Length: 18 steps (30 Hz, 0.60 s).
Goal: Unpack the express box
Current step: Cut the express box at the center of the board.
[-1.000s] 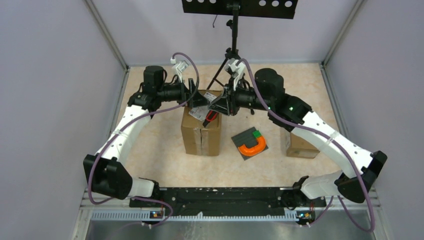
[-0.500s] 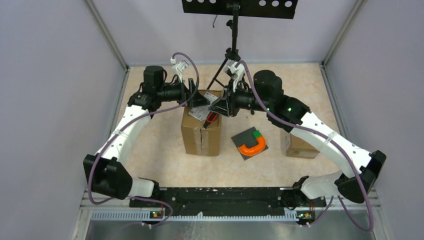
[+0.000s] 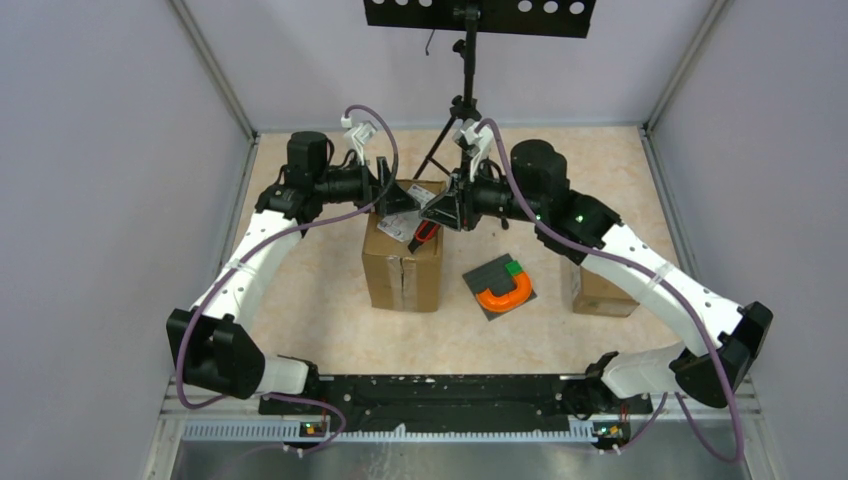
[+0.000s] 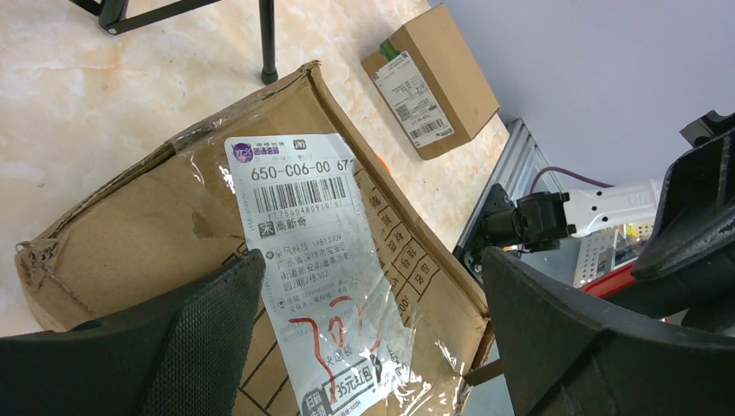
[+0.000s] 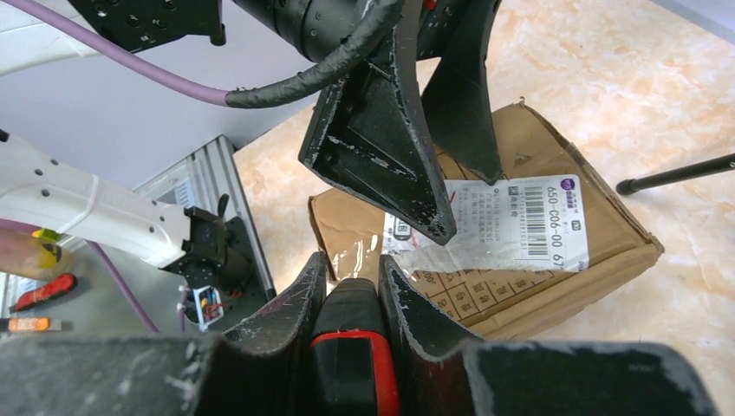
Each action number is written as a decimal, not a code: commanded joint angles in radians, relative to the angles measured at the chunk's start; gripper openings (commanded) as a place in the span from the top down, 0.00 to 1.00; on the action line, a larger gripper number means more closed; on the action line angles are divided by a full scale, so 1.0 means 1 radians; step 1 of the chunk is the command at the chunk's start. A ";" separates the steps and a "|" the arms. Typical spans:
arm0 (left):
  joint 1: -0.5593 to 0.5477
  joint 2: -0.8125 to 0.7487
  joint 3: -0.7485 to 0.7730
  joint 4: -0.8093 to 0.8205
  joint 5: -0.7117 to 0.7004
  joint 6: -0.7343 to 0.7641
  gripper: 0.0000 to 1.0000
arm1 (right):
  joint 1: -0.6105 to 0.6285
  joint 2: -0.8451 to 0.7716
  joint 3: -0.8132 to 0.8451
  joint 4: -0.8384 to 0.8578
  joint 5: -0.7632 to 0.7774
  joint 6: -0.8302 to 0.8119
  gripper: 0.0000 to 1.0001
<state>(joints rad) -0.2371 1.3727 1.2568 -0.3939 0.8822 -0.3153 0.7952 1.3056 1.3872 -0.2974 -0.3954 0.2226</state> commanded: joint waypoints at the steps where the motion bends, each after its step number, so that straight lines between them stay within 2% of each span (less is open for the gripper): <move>1: 0.005 0.029 -0.023 -0.100 -0.060 0.015 0.02 | -0.007 -0.029 0.002 0.055 -0.047 0.020 1.00; 18: 0.005 0.031 -0.029 -0.097 -0.061 0.015 0.02 | -0.008 -0.039 -0.008 0.027 -0.050 0.013 1.00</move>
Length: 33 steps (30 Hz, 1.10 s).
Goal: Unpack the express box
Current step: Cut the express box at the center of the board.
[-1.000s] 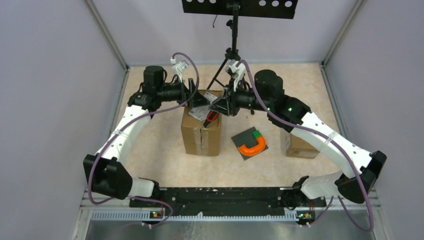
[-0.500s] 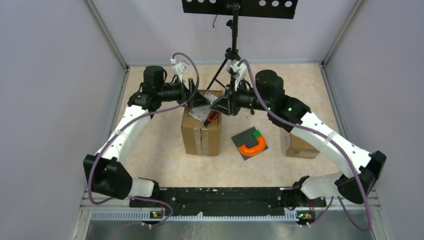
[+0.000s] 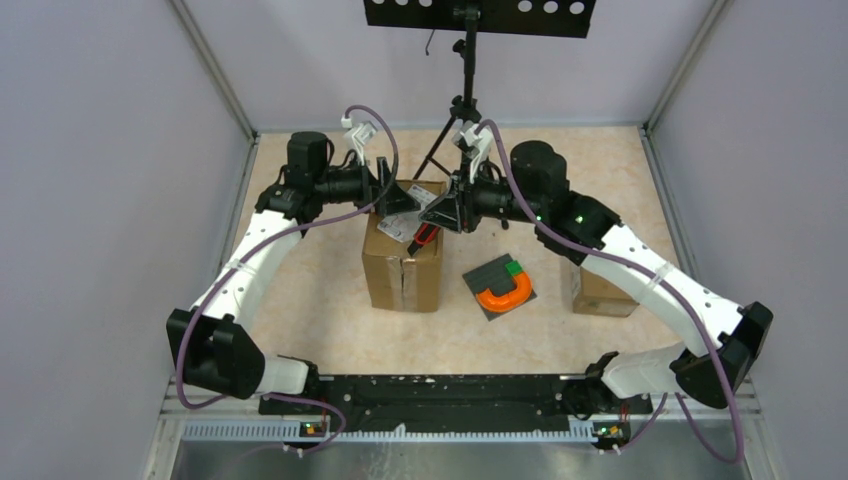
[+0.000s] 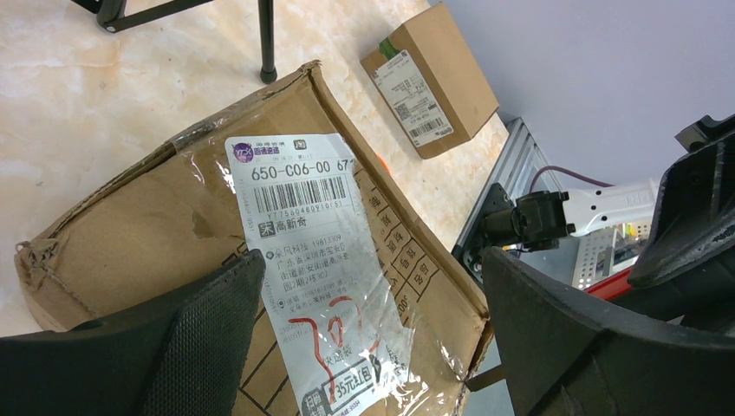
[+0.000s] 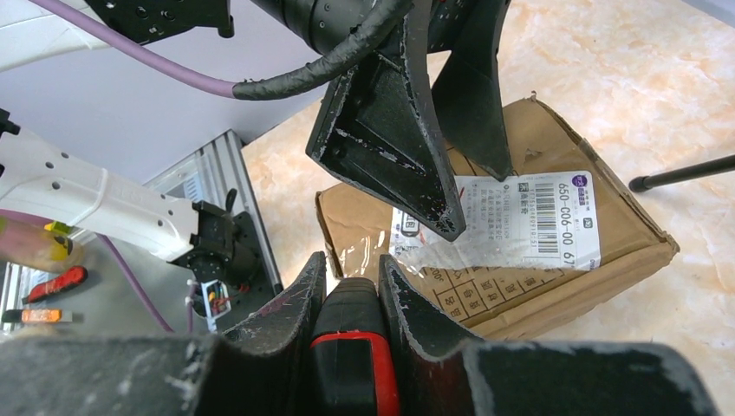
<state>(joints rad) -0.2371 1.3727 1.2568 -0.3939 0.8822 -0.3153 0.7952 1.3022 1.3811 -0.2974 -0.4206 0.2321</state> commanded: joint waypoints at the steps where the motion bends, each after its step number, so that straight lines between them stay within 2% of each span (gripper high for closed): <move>1: 0.005 0.031 -0.028 -0.098 -0.061 0.015 0.02 | -0.006 -0.034 -0.002 0.023 -0.027 0.002 1.00; 21: 0.005 0.040 -0.051 -0.072 -0.057 -0.012 0.02 | -0.008 0.016 -0.040 -0.034 -0.102 -0.013 1.00; 33: -0.004 0.035 -0.119 -0.031 -0.093 -0.073 0.02 | 0.024 -0.056 -0.163 0.107 -0.142 -0.054 1.00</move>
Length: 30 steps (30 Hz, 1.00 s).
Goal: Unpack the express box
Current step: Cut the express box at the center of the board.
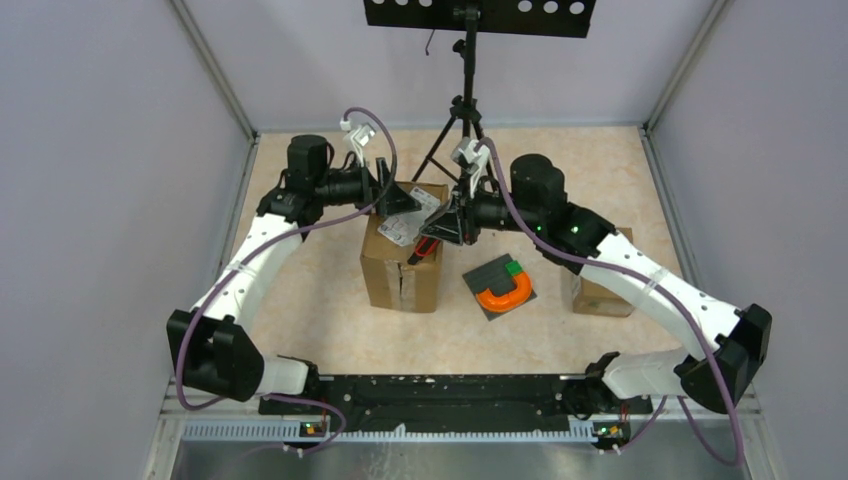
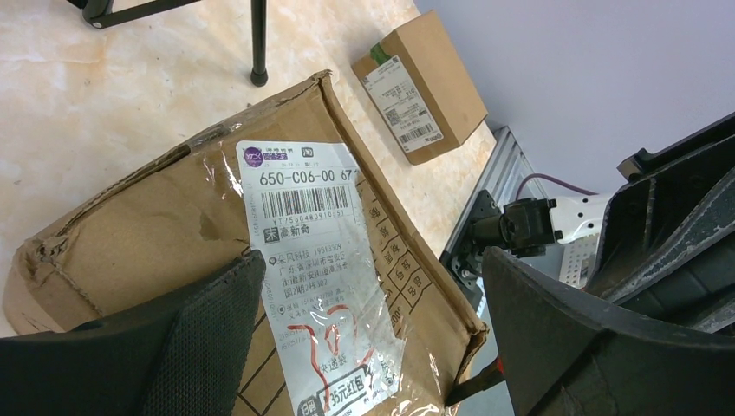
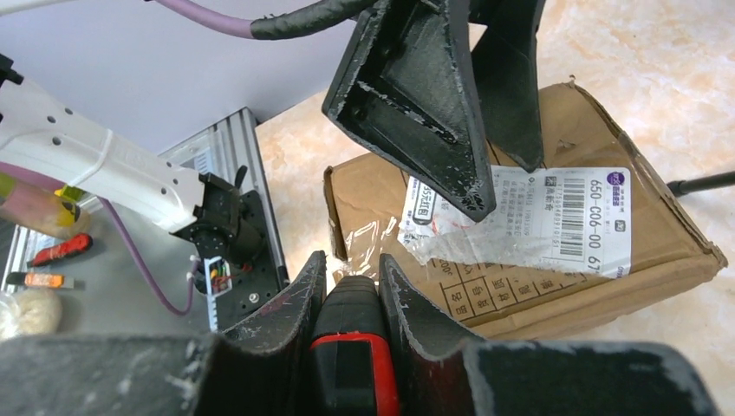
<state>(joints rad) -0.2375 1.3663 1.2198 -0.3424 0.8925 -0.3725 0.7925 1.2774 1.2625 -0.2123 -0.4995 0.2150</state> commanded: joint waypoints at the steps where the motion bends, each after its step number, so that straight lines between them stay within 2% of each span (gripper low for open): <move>1: -0.003 0.042 -0.089 -0.079 -0.106 -0.020 0.02 | 0.027 -0.030 -0.049 0.029 -0.074 -0.038 1.00; 7: -0.005 0.051 -0.094 -0.079 -0.100 -0.029 0.02 | 0.036 -0.019 -0.054 0.048 -0.100 -0.060 1.00; 22: -0.023 0.064 -0.093 -0.079 -0.114 -0.046 0.02 | 0.214 0.085 0.149 -0.135 0.118 -0.317 1.00; 30: -0.025 0.069 -0.099 -0.079 -0.121 -0.054 0.02 | 0.266 0.113 0.155 -0.129 0.211 -0.339 1.00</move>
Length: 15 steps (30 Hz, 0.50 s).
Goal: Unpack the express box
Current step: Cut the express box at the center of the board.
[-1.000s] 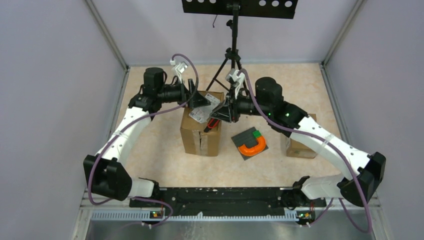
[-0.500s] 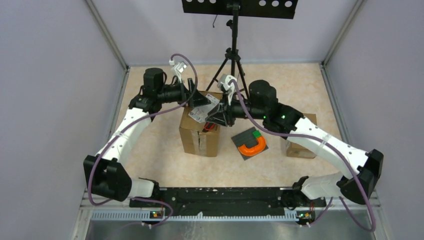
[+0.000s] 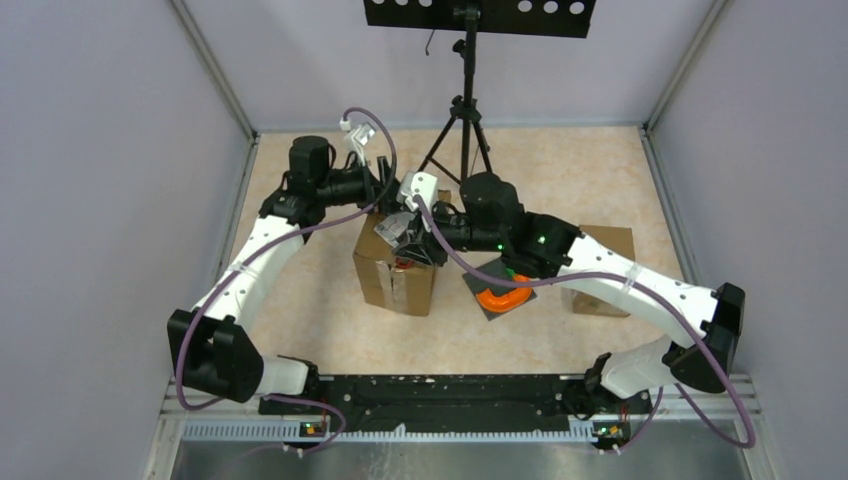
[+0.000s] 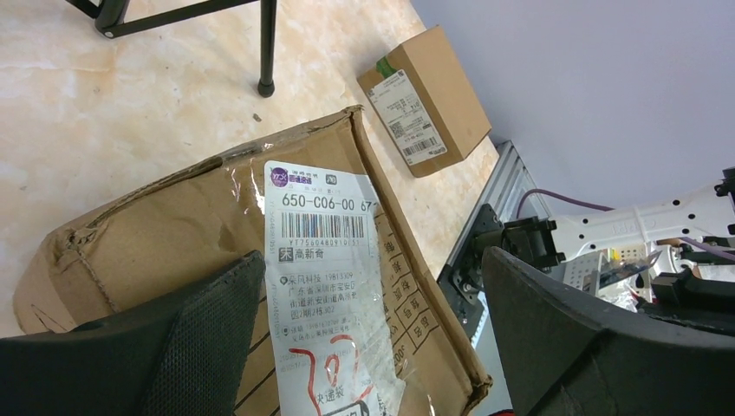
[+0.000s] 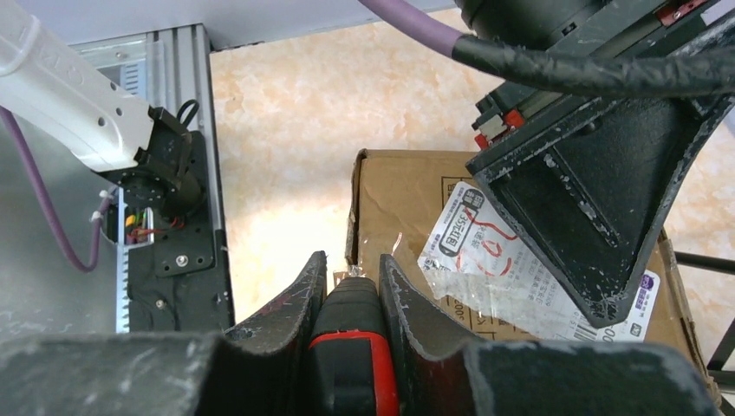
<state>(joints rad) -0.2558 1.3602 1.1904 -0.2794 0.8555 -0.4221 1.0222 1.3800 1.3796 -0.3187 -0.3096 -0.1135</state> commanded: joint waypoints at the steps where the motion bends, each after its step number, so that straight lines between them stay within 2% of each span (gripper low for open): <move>1: -0.009 0.078 -0.069 -0.141 -0.084 -0.006 0.02 | 0.042 0.007 0.045 -0.011 0.030 -0.011 1.00; 15: -0.018 0.075 -0.089 -0.139 -0.095 -0.010 0.02 | 0.051 -0.070 0.012 0.168 0.049 0.035 1.00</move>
<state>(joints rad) -0.2619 1.3682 1.1809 -0.2382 0.8375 -0.4252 1.0519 1.3739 1.3804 -0.2764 -0.2401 -0.1154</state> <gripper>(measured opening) 0.980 0.205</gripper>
